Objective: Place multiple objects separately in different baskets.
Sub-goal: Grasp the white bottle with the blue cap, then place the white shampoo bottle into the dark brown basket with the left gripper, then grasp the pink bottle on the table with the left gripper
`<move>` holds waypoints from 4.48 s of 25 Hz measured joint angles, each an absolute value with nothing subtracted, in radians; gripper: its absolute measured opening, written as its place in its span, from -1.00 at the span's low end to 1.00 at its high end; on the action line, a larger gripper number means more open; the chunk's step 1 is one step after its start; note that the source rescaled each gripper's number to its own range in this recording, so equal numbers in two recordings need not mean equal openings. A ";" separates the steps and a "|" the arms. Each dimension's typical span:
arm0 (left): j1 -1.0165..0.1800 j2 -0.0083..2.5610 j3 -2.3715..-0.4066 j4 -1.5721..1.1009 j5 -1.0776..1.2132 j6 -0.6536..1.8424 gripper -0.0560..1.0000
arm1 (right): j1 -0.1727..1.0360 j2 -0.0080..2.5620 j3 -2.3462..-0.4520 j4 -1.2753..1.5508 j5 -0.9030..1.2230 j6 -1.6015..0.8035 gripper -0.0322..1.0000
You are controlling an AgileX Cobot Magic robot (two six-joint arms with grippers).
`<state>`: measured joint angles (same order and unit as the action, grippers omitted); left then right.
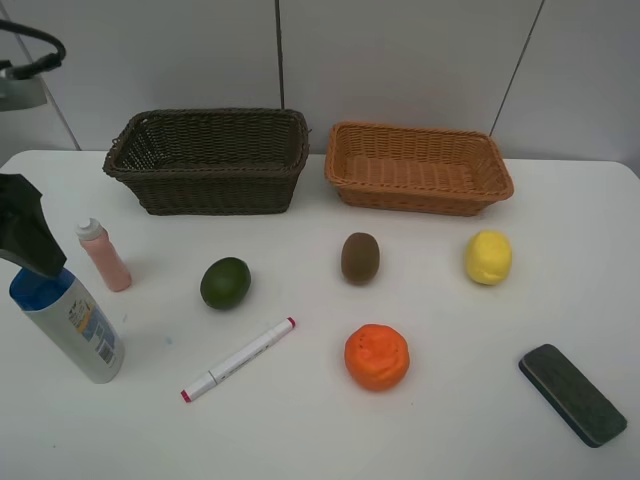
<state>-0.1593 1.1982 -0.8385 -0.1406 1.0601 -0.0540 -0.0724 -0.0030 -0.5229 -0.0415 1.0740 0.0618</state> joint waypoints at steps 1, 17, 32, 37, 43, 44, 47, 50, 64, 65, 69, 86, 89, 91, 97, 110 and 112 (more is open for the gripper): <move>-0.168 1.243 -0.852 -0.141 1.060 -0.050 1.00 | -0.072 -0.003 -0.523 -0.041 1.074 0.062 1.00; -0.238 1.520 -0.870 -0.128 1.001 -0.092 1.00 | -0.072 -0.003 -0.523 -0.041 1.073 0.062 1.00; -0.238 1.641 -0.885 -0.130 1.032 -0.113 0.85 | -0.072 -0.003 -0.523 -0.041 1.073 0.062 1.00; -0.238 1.650 -0.884 -0.128 1.066 -0.130 -0.27 | -0.072 -0.003 -0.523 -0.041 1.073 0.062 1.00; -0.238 1.651 -0.886 -0.129 1.071 -0.134 -0.26 | -0.072 -0.003 -0.523 -0.041 1.073 0.062 1.00; -0.238 1.651 -0.889 -0.129 1.075 -0.134 -0.26 | -0.072 -0.003 -0.523 -0.041 1.073 0.062 1.00; -0.238 1.646 -0.926 -0.129 1.104 -0.134 -0.26 | -0.072 -0.003 -0.523 -0.041 1.073 0.062 1.00; -0.238 1.607 -1.028 -0.130 1.167 -0.131 -0.26 | -0.072 -0.003 -0.523 -0.041 1.073 0.062 1.00; -0.171 2.049 -1.993 -0.152 1.200 -0.130 -0.26 | -0.072 -0.003 -0.523 -0.041 1.073 0.062 1.00; -0.158 2.104 -2.055 -0.152 1.200 -0.130 -0.26 | -0.072 -0.003 -0.523 -0.041 1.073 0.062 1.00; -0.114 2.266 -2.227 -0.148 1.200 -0.137 -0.26 | -0.072 -0.003 -0.523 -0.041 1.073 0.062 1.00; -0.099 2.297 -2.295 -0.099 1.201 -0.151 1.00 | -0.072 -0.003 -0.523 -0.041 1.073 0.062 1.00; -0.099 2.206 -2.275 -0.129 1.201 -0.157 1.00 | -0.072 -0.003 -0.523 -0.041 1.073 0.062 1.00; -0.099 2.114 -2.206 -0.151 1.201 -0.160 1.00 | -0.072 -0.003 -0.523 -0.041 1.073 0.062 1.00; -0.099 1.738 -1.730 -0.175 1.200 -0.177 1.00 | -0.072 -0.003 -0.523 -0.041 1.073 0.062 1.00; -0.099 1.335 -0.984 0.000 1.174 -0.434 1.00 | -0.072 -0.003 -0.523 -0.041 1.073 0.062 1.00; -0.099 1.373 -0.963 0.000 1.130 -0.438 1.00 | -0.072 -0.003 -0.523 -0.041 1.073 0.062 1.00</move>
